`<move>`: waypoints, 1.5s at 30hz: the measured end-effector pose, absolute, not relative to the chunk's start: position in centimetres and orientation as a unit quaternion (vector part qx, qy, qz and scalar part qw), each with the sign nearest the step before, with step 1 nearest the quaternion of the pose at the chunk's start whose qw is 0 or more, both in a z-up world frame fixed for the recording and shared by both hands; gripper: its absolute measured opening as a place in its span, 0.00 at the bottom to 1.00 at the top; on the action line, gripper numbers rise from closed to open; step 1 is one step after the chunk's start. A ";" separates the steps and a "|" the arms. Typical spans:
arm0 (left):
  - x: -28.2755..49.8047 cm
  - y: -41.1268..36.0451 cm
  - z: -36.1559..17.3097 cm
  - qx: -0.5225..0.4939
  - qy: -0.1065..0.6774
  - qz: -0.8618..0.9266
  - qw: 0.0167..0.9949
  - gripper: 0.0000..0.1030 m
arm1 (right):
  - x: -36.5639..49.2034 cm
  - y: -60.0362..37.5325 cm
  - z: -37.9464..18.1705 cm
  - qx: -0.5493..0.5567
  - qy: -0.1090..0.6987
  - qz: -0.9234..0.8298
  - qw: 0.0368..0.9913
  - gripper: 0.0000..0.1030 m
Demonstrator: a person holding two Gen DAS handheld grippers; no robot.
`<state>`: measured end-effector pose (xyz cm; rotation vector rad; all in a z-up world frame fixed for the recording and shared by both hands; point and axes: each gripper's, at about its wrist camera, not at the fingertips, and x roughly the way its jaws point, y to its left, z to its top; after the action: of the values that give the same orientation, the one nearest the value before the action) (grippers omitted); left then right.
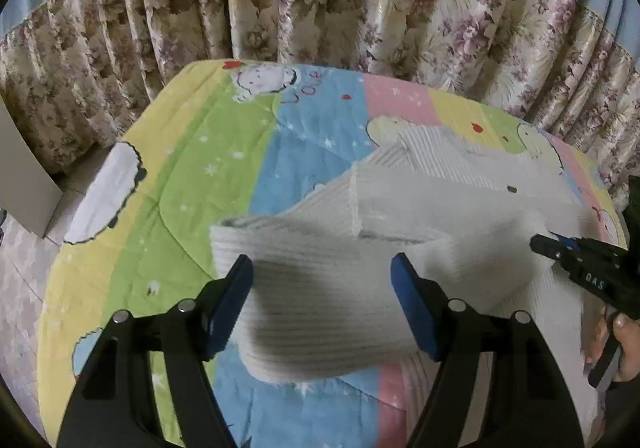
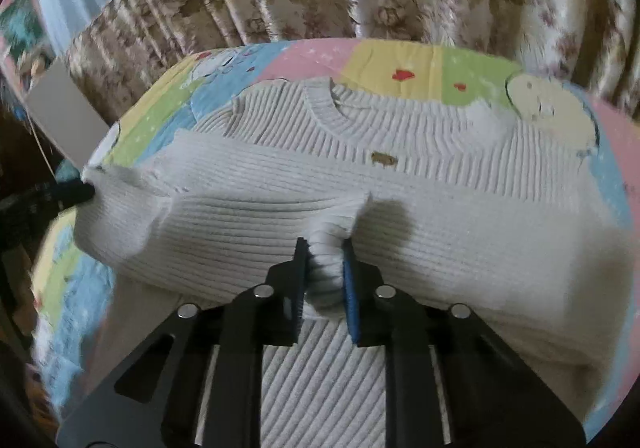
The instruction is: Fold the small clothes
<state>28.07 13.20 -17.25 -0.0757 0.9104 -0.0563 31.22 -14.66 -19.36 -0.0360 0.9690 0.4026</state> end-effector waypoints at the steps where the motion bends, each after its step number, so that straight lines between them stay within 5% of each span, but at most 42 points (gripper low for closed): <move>1: 28.1 13.3 -17.1 -0.037 0.437 -0.025 0.898 0.70 | 31.1 -14.5 -19.1 -0.029 0.456 0.189 0.869 0.14; 9: 28.8 15.0 -16.5 -0.059 0.431 -0.007 0.900 0.72 | 33.4 -16.4 -16.7 -0.008 0.389 0.138 0.911 0.12; 11: 29.1 15.2 -16.8 -0.060 0.434 -0.003 0.899 0.72 | 34.4 -17.2 -16.4 -0.002 0.375 0.113 0.920 0.03; 17: 30.1 15.2 -18.2 -0.060 0.450 0.000 0.891 0.72 | 36.2 -19.7 -16.2 0.053 0.403 0.158 0.900 0.05; 20: 30.3 14.9 -18.6 -0.054 0.453 0.000 0.890 0.72 | 35.1 -19.2 -16.6 0.032 0.431 0.174 0.885 0.15; 22: 30.4 14.3 -18.9 -0.038 0.456 -0.002 0.889 0.72 | 34.5 -18.9 -17.4 0.028 0.452 0.174 0.875 0.43; 24: 30.5 13.6 -19.2 -0.018 0.458 0.000 0.889 0.72 | 33.9 -18.6 -18.5 0.011 0.469 0.161 0.869 0.58; 27: 30.5 12.8 -19.5 0.005 0.464 -0.005 0.886 0.73 | 33.4 -18.6 -19.6 0.008 0.475 0.148 0.868 0.63; 32: 30.8 12.4 -20.7 0.047 0.476 -0.005 0.878 0.70 | 33.4 -18.2 -20.1 0.012 0.472 0.156 0.868 0.43; 34: 31.2 12.8 -21.2 0.023 0.485 -0.029 0.874 0.41 | 33.6 -18.0 -19.9 -0.001 0.470 0.153 0.869 0.25; 36: 31.5 13.2 -21.2 0.009 0.486 -0.029 0.873 0.32 | 33.7 -17.7 -19.3 -0.013 0.460 0.157 0.874 0.12; 40: 31.5 14.0 -20.0 -0.028 0.475 -0.047 0.878 0.19 | 32.9 -16.2 -17.6 -0.060 0.425 0.169 0.887 0.11; 45: 31.2 15.7 -18.2 -0.107 0.439 -0.066 0.890 0.16 | 31.5 -17.0 -14.3 -0.037 0.364 0.162 0.916 0.11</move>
<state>31.23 15.69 -18.18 -0.2221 0.9113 -0.1368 31.48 -16.99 -14.35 -0.0756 0.7494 0.3336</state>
